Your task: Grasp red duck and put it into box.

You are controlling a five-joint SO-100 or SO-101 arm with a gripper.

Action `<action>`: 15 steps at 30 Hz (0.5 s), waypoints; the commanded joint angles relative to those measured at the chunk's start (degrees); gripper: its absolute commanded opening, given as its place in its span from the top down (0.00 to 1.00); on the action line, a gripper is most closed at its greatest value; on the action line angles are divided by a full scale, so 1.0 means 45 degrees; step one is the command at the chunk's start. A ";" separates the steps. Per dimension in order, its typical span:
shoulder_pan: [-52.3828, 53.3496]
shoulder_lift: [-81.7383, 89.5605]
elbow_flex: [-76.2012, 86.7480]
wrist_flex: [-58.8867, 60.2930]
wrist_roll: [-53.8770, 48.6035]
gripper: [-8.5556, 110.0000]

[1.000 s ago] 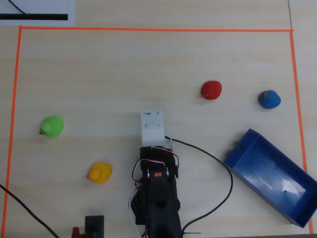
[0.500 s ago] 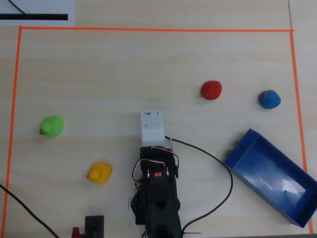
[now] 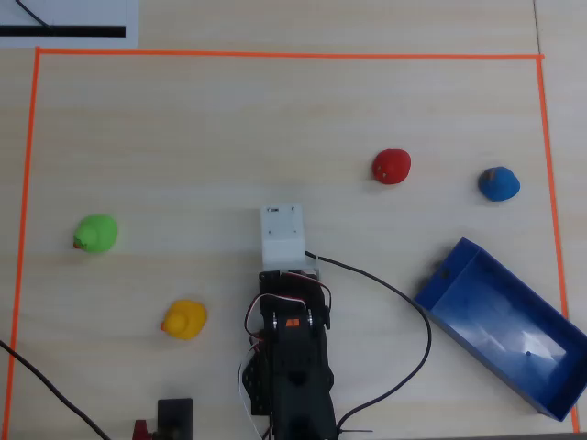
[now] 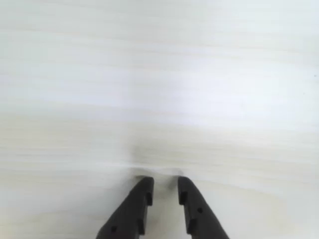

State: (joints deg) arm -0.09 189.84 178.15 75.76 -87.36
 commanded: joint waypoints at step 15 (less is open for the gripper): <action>-0.0039 -0.0020 0.0020 0.0215 -0.0078 0.89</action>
State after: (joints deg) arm -0.09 189.84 178.15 75.76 -87.36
